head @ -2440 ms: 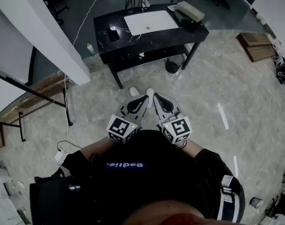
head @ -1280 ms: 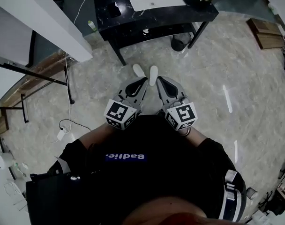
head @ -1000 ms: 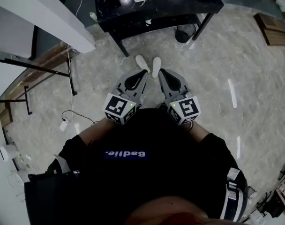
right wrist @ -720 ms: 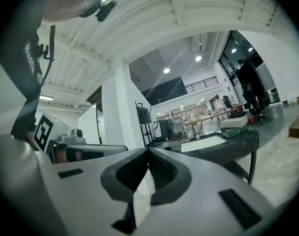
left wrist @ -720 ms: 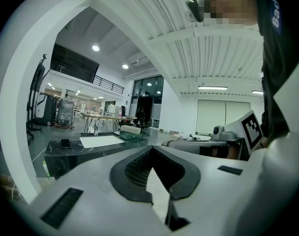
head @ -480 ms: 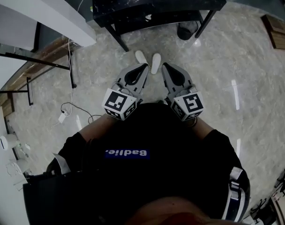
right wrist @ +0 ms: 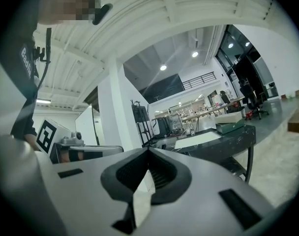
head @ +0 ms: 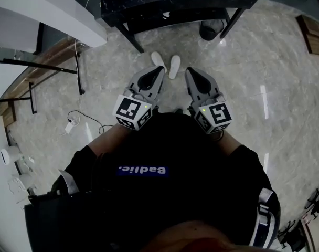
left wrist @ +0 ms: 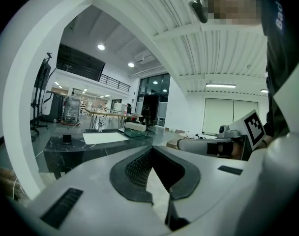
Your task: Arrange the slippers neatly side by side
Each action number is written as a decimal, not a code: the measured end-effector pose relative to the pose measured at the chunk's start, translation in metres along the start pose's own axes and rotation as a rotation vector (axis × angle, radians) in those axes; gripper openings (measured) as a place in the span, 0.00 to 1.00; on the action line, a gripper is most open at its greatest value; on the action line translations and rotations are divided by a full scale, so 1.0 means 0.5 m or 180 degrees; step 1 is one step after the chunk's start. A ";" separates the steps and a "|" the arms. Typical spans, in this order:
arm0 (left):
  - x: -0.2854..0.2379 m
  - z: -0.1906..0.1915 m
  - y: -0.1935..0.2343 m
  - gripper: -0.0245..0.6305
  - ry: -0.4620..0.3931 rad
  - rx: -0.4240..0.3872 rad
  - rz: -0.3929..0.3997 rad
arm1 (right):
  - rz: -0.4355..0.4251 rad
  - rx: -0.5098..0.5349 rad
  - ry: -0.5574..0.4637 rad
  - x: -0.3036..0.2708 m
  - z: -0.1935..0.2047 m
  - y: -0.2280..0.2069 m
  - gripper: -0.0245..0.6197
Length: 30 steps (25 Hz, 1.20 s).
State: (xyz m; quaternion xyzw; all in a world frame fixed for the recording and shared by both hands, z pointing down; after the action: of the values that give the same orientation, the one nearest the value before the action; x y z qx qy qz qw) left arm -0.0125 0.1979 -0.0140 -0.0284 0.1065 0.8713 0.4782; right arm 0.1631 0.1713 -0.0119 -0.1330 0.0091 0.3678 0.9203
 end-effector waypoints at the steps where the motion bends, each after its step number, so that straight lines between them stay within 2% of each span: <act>1: -0.004 0.001 0.008 0.03 0.0003 0.0017 0.0015 | 0.0027 0.0005 0.0012 -0.006 0.000 -0.002 0.04; 6: -0.043 0.022 0.086 0.03 0.0059 0.0060 0.0063 | 0.0225 -0.0016 0.0028 -0.056 0.007 -0.017 0.04; 14: -0.112 0.080 0.275 0.03 0.0381 0.0016 0.0210 | 0.0657 -0.0121 0.0107 -0.185 0.039 -0.034 0.04; 21: -0.204 0.166 0.460 0.03 0.0809 -0.0012 0.0485 | 0.1022 -0.0196 0.0241 -0.342 0.088 -0.045 0.04; 26: -0.269 0.231 0.544 0.03 0.1013 -0.0043 0.0702 | 0.1232 -0.0137 0.0275 -0.424 0.114 -0.061 0.04; 30: -0.305 0.289 0.594 0.03 0.1168 -0.0131 0.0780 | 0.1328 -0.0075 0.0293 -0.469 0.130 -0.075 0.04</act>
State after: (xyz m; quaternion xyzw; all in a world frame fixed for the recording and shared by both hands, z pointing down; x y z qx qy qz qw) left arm -0.1716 -0.0522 0.1972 -0.1832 0.1765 0.9051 0.3407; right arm 0.0121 0.0036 0.0865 -0.1556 0.0742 0.5440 0.8212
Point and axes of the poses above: the fingertips, and each gripper's own axes: x backward along the fingers, y to its left, z out of its underside, the point moved 8 cm from there along x, backward along the fingers, and after that the axes turned 2 degrees about z, right-handed, at the moved point
